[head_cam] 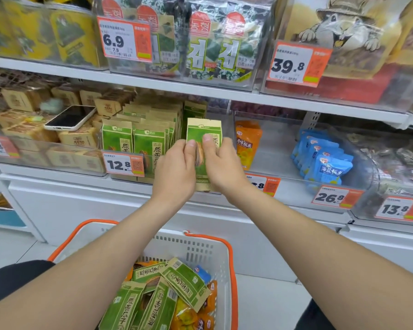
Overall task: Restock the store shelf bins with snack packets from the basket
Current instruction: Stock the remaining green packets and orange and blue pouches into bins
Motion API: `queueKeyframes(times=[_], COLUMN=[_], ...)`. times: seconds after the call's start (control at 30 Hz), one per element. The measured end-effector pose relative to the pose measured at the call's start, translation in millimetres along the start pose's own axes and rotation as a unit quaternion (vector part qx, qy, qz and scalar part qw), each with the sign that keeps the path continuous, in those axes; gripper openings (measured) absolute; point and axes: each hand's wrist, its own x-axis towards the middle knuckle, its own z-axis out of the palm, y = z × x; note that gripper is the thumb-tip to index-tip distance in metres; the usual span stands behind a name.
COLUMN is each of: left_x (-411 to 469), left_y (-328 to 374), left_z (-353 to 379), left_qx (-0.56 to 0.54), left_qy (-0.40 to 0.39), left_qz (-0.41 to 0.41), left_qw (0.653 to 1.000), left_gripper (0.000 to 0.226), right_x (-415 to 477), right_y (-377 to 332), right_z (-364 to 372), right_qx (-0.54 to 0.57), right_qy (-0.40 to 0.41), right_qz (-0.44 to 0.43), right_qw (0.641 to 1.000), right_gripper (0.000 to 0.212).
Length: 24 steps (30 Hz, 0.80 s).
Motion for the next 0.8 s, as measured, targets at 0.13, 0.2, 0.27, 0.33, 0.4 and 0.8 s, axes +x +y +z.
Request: queueKeyframes(times=[0.13,0.2,0.27,0.33,0.4,0.8], left_x=[18,28,36,44,50,79], left_y=[-1,-2,-4,-9,-17,-56], left_z=[-5,-8,-14,-21,-24,-11], left_qx=[0.046,0.081,0.123,0.177,0.245,0.373], left_qy=[0.016,0.022,0.04,0.07,0.088,0.016], left_qz=[-0.008,-0.024,-0.034,0.016,0.073,0.01], left_qw=[0.999,0.996,0.991,0.982,0.963,0.928], left_gripper=[0.045,0.039,0.028,0.021,0.029,0.092], right_x=[19,34,48,61,72,135], right_y=[-13,-16,-21,-20,-16,10], right_z=[5,14,19,21,23,68], right_qx=[0.032,0.025,-0.001,-0.043,-0.073,-0.09], right_qy=[-0.022,0.002,0.043,0.073,0.087,0.038], right_qz=[-0.015,-0.013,-0.023,-0.032,-0.028,0.15], right_qw=[0.999,1.0,0.999,0.996,0.993,0.984], right_gripper=[0.05,0.049,0.051,0.049,0.041,0.085])
